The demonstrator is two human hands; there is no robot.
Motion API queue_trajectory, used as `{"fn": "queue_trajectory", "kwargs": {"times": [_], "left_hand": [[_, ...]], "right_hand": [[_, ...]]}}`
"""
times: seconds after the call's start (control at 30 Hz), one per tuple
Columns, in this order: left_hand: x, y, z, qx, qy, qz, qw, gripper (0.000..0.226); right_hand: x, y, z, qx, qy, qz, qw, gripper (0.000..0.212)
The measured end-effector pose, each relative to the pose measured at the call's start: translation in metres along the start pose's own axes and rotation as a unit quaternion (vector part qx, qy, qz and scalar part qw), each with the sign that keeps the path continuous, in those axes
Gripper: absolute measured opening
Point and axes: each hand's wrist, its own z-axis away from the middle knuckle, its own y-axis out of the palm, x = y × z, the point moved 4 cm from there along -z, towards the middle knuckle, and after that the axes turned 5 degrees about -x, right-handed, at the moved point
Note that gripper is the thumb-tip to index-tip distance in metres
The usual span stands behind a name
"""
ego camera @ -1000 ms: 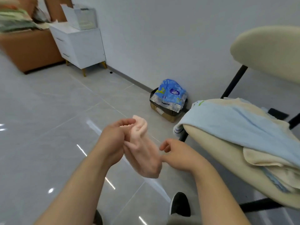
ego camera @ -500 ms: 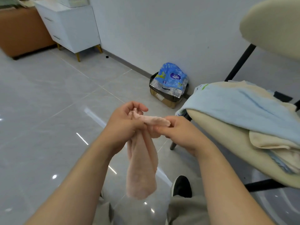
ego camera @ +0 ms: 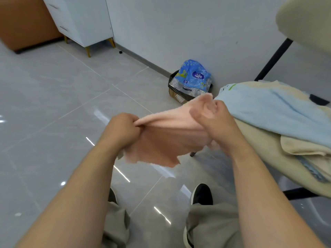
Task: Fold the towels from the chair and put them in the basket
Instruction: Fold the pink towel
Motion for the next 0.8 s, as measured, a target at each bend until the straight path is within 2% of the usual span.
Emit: {"fn": "queue_trajectory", "kwargs": {"times": [0.07, 0.1, 0.27, 0.43, 0.53, 0.67, 0.73, 0.8], "left_hand": [[0.005, -0.007, -0.001, -0.023, -0.04, 0.056, 0.997, 0.028], [0.008, -0.007, -0.002, -0.028, -0.05, 0.068, 0.996, 0.03], [0.012, -0.007, -0.001, 0.0, -0.071, 0.128, 0.989, 0.034], [0.014, -0.009, -0.001, 0.006, -0.056, 0.078, 0.995, 0.009], [0.017, -0.006, -0.003, -0.01, -0.042, -0.007, 0.999, 0.014], [0.011, -0.008, -0.005, -0.117, 0.007, -0.154, 0.981, 0.018], [0.005, -0.011, -0.004, -0.143, 0.032, -0.155, 0.977, 0.023], [0.001, -0.01, -0.002, -0.126, 0.028, -0.109, 0.986, 0.031]], "right_hand": [[-0.006, 0.005, 0.003, 0.046, -0.011, 0.08, 0.996, 0.061], [-0.009, 0.007, 0.004, 0.051, -0.021, 0.109, 0.993, 0.059], [-0.01, 0.007, 0.001, 0.017, -0.057, 0.144, 0.988, 0.018], [-0.007, 0.003, -0.001, -0.026, -0.053, 0.166, 0.984, 0.017], [-0.005, 0.0, -0.002, -0.047, -0.04, 0.162, 0.985, 0.016], [-0.002, 0.001, 0.001, -0.026, -0.028, 0.134, 0.99, 0.013], [-0.002, 0.005, 0.004, -0.012, -0.022, 0.103, 0.994, 0.016], [-0.002, 0.008, 0.006, 0.008, -0.022, 0.066, 0.998, 0.018]]}}
